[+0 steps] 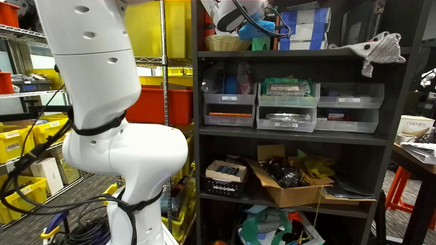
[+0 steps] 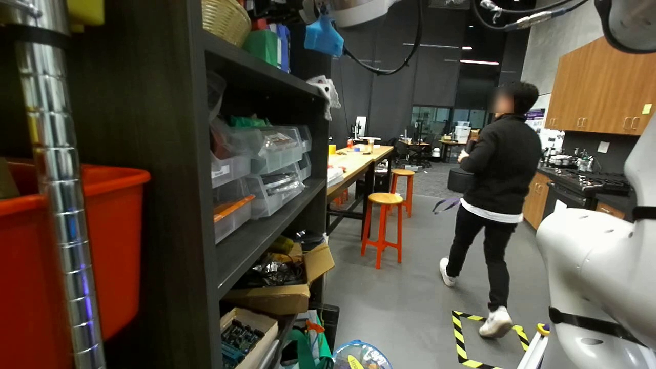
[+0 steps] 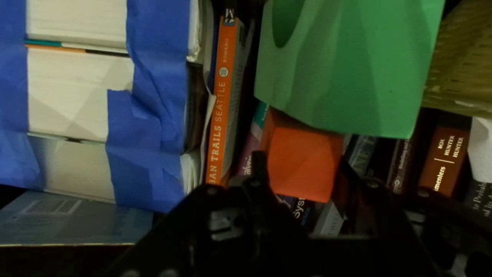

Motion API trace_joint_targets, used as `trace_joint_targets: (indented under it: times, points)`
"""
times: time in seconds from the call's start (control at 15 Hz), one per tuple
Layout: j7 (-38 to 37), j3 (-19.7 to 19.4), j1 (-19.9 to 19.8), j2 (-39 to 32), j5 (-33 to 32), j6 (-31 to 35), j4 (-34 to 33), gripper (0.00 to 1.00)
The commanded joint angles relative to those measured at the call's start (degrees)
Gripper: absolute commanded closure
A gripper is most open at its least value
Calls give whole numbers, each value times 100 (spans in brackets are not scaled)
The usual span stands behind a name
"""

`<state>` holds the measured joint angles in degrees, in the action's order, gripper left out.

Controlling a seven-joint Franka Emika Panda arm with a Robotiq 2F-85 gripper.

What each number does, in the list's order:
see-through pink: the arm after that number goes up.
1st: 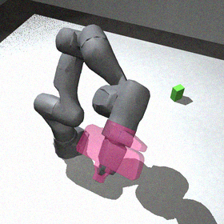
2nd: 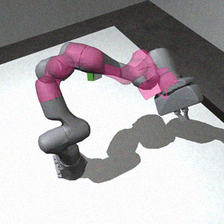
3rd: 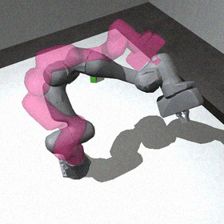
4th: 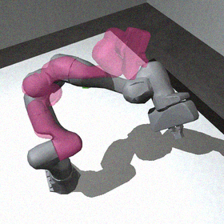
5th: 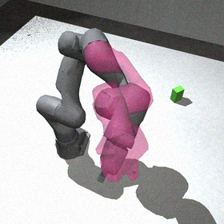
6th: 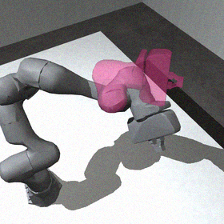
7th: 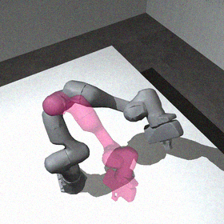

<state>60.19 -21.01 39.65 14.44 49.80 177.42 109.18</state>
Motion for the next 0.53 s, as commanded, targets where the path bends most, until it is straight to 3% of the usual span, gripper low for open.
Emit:
trace_joint_targets:
  times: [0.0, 0.27, 0.33, 0.47]
  points:
    - [131, -63, 93, 61, 107, 36, 77, 84]
    - [123, -64, 94, 55, 108, 44, 67, 84]
    - [100, -51, 81, 56, 100, 55, 73, 34]
    - [93, -54, 81, 51, 104, 56, 65, 29]
